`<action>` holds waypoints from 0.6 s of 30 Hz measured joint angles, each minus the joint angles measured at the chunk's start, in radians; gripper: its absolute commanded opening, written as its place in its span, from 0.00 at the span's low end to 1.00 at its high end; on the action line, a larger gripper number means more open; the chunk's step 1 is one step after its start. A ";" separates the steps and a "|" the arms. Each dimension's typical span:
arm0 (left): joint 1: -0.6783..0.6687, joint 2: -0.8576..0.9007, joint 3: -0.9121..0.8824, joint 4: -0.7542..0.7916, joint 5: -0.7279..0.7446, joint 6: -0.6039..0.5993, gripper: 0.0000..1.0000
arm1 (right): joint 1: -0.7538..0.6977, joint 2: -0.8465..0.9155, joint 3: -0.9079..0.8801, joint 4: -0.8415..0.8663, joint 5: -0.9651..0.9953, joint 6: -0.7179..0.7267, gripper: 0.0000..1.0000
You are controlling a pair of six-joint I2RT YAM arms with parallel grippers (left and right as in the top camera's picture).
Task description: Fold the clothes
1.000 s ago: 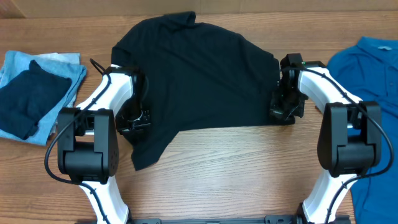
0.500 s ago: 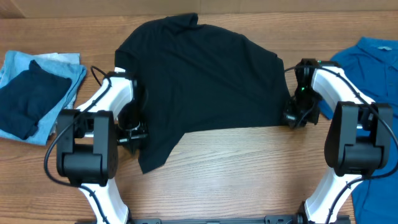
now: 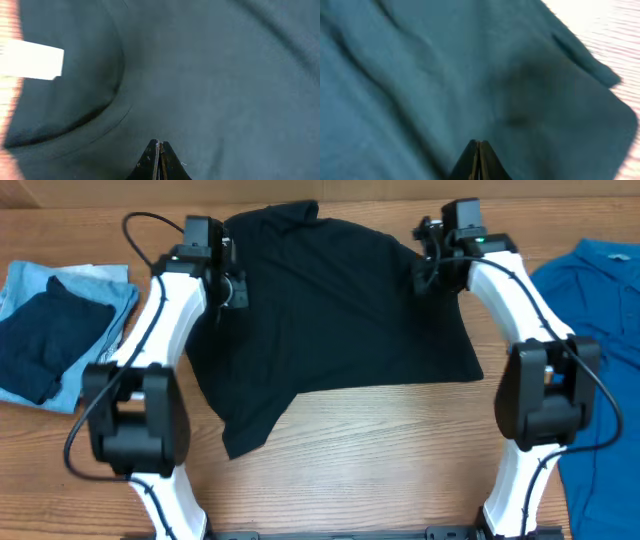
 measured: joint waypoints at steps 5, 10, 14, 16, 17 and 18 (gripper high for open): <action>0.000 0.133 0.000 0.054 0.082 0.056 0.04 | 0.003 0.129 0.000 0.009 -0.004 -0.022 0.04; 0.003 0.177 0.008 -0.023 0.105 0.066 0.04 | -0.003 0.152 0.001 -0.025 -0.025 -0.022 0.04; 0.003 0.177 0.021 -0.195 0.114 0.032 0.04 | -0.003 0.152 0.014 -0.229 -0.055 0.017 0.04; 0.003 0.177 0.022 -0.303 0.119 -0.019 0.04 | -0.003 0.152 0.015 -0.332 -0.061 0.047 0.04; 0.003 0.177 0.019 -0.346 0.119 -0.034 0.04 | -0.003 0.152 0.014 -0.371 -0.063 0.055 0.04; 0.003 0.178 0.019 -0.386 0.118 -0.043 0.04 | -0.003 0.152 0.011 -0.416 -0.064 0.062 0.04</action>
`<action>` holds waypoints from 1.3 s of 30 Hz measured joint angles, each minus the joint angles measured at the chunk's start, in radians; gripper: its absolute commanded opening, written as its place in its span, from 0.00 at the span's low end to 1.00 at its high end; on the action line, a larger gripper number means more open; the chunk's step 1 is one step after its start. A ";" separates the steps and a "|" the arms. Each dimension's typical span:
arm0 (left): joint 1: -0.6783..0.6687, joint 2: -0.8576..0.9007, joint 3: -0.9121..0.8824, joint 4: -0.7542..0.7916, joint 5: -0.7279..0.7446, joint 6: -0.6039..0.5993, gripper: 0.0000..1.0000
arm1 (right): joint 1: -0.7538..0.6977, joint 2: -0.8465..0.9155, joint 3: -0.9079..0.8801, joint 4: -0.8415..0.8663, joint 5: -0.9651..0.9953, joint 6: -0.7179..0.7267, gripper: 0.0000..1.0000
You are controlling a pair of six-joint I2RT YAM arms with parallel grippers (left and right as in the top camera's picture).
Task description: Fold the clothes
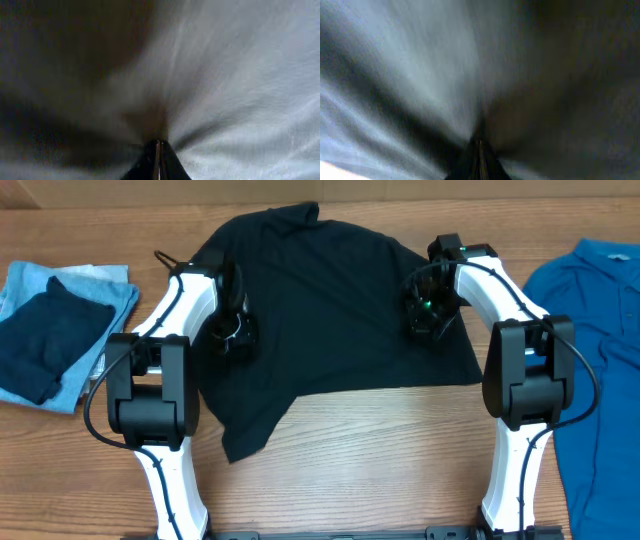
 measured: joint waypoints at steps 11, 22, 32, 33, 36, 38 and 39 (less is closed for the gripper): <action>-0.004 0.016 -0.084 -0.232 -0.068 -0.031 0.04 | 0.001 0.023 -0.021 -0.212 0.009 0.018 0.04; -0.078 -0.526 -0.065 0.165 -0.171 -0.011 0.08 | 0.000 -0.106 0.372 0.021 0.075 0.022 0.31; -0.078 -0.209 -0.063 0.254 -0.247 0.038 0.04 | -0.155 -0.057 0.401 0.071 0.153 0.147 0.37; -0.078 -0.197 -0.063 0.251 -0.247 0.038 0.04 | -0.196 -0.015 0.401 0.053 0.109 0.159 0.38; -0.078 -0.198 -0.063 0.249 -0.247 0.038 0.04 | -0.200 0.059 0.400 0.042 0.029 0.127 0.41; -0.078 -0.198 -0.063 0.248 -0.247 0.038 0.04 | -0.174 0.109 0.397 0.072 -0.013 0.099 0.48; -0.078 -0.198 -0.063 0.234 -0.247 0.038 0.04 | -0.158 0.126 0.395 0.105 -0.029 0.089 0.48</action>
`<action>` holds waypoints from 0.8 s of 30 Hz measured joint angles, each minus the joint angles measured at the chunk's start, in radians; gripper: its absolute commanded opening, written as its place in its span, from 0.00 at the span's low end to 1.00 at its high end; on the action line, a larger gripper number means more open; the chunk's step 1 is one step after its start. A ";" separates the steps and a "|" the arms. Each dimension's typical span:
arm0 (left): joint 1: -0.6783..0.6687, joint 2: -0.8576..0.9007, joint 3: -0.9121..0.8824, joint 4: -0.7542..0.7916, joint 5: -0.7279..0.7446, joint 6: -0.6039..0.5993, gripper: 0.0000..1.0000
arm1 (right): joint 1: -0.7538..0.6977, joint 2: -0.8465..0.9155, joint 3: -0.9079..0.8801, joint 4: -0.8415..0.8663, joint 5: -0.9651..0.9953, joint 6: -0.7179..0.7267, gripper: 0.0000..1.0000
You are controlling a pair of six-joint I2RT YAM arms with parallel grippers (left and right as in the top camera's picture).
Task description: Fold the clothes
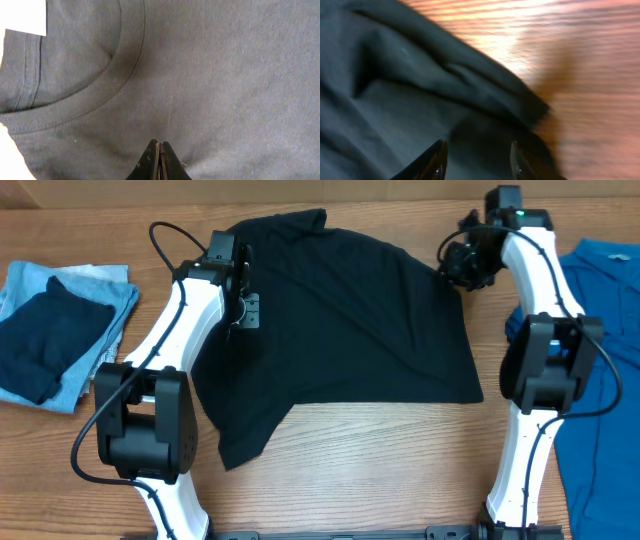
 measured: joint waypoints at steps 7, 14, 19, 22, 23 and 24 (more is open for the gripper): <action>0.000 0.000 0.000 -0.008 0.000 0.000 0.07 | 0.038 0.005 -0.002 -0.019 -0.129 -0.019 0.45; 0.000 0.000 0.000 -0.008 0.000 0.003 0.09 | 0.130 0.005 -0.002 -0.169 -0.137 -0.162 0.39; 0.000 0.000 0.000 -0.018 -0.001 0.003 0.10 | 0.114 0.005 0.054 -0.107 -0.130 -0.105 0.40; 0.000 0.000 0.000 -0.019 -0.001 0.003 0.11 | 0.033 0.005 0.097 -0.095 -0.112 -0.015 0.40; 0.000 0.000 0.000 -0.019 -0.001 0.003 0.11 | 0.008 0.005 0.097 -0.094 -0.087 0.004 0.40; 0.000 0.000 0.000 -0.019 -0.001 0.003 0.11 | -0.008 0.005 0.095 -0.087 -0.055 0.020 0.40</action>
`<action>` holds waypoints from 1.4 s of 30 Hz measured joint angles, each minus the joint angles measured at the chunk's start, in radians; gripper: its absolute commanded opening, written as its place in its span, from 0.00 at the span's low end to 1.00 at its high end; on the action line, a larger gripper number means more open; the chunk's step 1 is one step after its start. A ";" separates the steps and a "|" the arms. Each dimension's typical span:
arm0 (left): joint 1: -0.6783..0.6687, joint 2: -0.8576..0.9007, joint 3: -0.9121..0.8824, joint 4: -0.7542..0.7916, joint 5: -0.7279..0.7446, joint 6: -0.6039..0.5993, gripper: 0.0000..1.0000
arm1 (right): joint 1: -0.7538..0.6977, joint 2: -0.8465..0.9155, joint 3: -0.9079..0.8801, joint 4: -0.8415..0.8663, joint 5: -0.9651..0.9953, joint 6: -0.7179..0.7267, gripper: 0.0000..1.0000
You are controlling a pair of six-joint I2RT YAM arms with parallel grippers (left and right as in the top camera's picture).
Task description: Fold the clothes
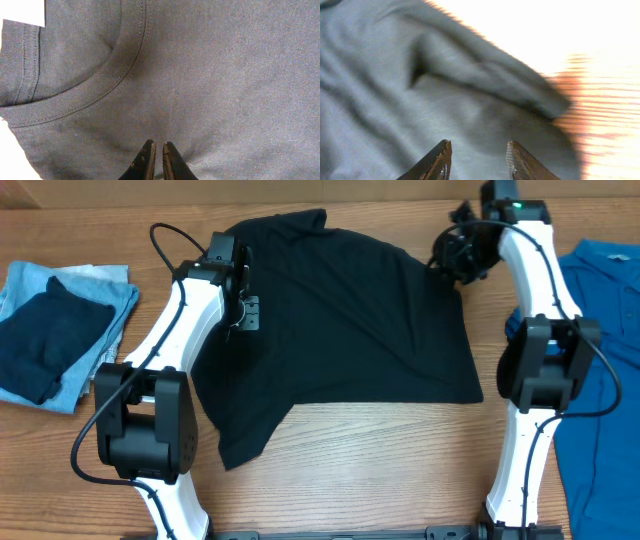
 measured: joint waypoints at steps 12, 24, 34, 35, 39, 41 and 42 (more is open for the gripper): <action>0.000 0.000 0.000 -0.033 0.000 0.000 0.11 | -0.004 0.000 -0.171 0.093 0.204 0.112 0.41; 0.000 0.000 0.000 -0.032 0.000 0.000 0.12 | -0.010 0.000 -0.172 0.138 -0.028 0.100 0.40; 0.000 0.000 0.000 -0.029 0.000 0.000 0.13 | -0.033 0.000 -0.173 0.200 0.085 0.226 0.40; 0.000 0.000 0.000 -0.026 0.000 0.000 0.13 | -0.036 0.000 -0.173 0.203 0.102 0.241 0.40; 0.000 0.000 0.000 -0.025 0.000 0.000 0.04 | -0.036 0.000 -0.174 0.229 0.137 0.272 0.40; 0.000 0.000 0.000 -0.024 0.000 0.004 0.11 | -0.036 0.000 -0.174 0.233 0.138 0.288 0.40; 0.000 0.000 -0.001 -0.016 0.000 0.004 0.15 | -0.036 0.000 -0.174 0.232 0.139 0.292 0.40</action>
